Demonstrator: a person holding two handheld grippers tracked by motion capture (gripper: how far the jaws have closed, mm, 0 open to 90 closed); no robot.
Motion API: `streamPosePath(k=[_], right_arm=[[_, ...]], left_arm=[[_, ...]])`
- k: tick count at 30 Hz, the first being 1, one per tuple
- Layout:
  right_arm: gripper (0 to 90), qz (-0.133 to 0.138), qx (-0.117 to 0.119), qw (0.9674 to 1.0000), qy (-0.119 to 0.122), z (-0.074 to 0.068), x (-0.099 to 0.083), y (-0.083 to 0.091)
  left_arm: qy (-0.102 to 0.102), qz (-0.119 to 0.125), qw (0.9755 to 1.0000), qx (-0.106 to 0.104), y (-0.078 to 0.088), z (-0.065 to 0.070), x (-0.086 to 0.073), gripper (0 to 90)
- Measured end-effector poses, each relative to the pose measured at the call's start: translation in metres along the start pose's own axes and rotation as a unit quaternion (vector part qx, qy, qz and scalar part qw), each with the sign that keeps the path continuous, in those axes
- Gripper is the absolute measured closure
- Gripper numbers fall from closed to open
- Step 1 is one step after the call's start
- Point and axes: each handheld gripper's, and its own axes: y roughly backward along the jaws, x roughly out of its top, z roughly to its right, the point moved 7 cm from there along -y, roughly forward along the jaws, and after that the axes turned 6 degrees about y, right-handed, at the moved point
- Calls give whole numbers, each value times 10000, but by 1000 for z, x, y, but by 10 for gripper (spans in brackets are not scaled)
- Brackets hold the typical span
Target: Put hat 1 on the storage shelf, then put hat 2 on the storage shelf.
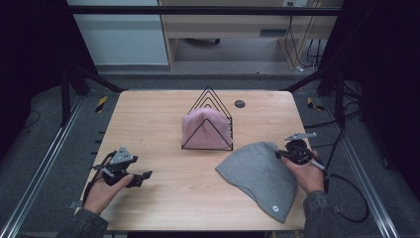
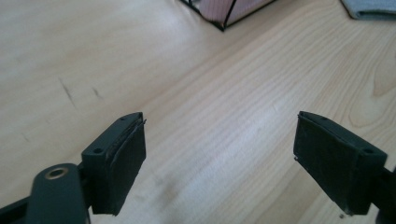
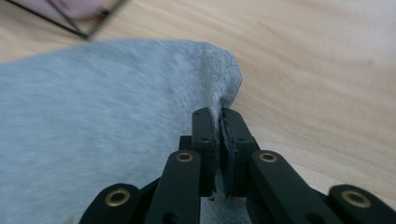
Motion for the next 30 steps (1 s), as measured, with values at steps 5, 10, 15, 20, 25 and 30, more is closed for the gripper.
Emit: streamPosePath(k=[5, 10, 15, 20, 25, 30], right_arm=[[856, 394, 43, 9972, 635, -30, 26, 40], [856, 736, 163, 9909, 1114, -56, 52, 71], [856, 1124, 380, 9822, 1455, -85, 74, 95], [856, 1264, 514, 9751, 1749, -109, 90, 105], [856, 1460, 591, 9670, 2004, -128, 107, 115], [856, 1612, 741, 9561, 2332, -153, 132, 129]], left_arm=[[86, -101, 9999, 25, -4, -4, -4, 129], [74, -60, 9999, -67, -4, 0, -3, 127], [53, -60, 9999, -128, -3, 5, -2, 115], [79, -55, 9998, -158, -1, 7, -3, 108], [155, 163, 9987, -448, 7, 16, 0, 106], [25, 269, 9979, -594, 14, 29, 4, 123]])
